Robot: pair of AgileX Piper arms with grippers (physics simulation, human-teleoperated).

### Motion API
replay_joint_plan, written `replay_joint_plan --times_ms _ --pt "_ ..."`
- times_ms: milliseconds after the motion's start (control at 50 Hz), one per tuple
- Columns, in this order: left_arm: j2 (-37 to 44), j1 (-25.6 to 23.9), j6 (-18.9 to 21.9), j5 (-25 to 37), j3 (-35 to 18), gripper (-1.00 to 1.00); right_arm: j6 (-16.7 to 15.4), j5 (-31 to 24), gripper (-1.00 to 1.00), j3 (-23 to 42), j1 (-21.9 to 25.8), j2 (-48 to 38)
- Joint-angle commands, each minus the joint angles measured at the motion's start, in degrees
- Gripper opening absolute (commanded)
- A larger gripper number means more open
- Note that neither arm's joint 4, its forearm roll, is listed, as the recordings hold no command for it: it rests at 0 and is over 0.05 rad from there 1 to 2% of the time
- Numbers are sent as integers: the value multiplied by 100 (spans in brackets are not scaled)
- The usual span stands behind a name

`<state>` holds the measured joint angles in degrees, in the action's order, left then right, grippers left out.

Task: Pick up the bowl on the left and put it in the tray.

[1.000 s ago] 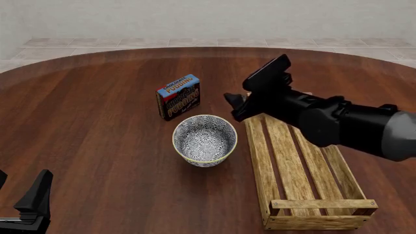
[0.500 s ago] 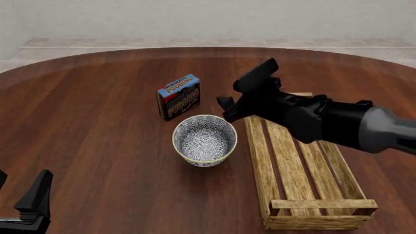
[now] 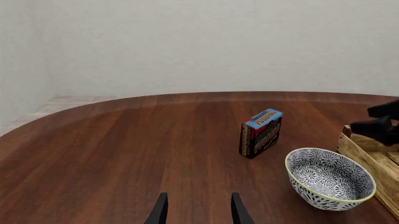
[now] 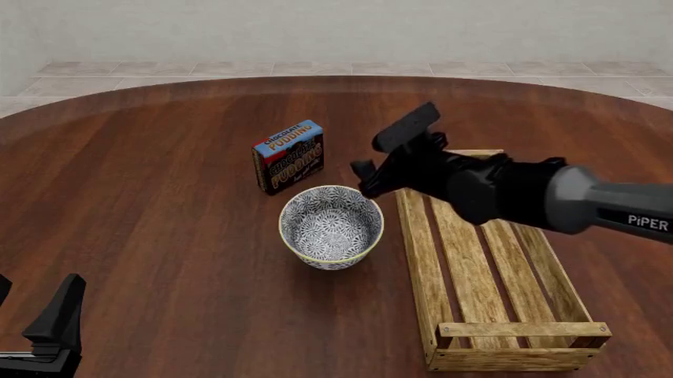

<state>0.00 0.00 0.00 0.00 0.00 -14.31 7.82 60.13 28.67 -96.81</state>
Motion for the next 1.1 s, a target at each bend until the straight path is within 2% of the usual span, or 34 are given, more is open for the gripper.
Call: replay_joint_plan --times_ms 20,480,1100 --pt "0 0 0 0 0 100 -41 40 100 27 -2 -180" --pt "0 0 0 0 0 100 -122 64 100 55 122 -428" --pt "0 0 0 0 0 100 -97 -25 100 410 -32 -780"
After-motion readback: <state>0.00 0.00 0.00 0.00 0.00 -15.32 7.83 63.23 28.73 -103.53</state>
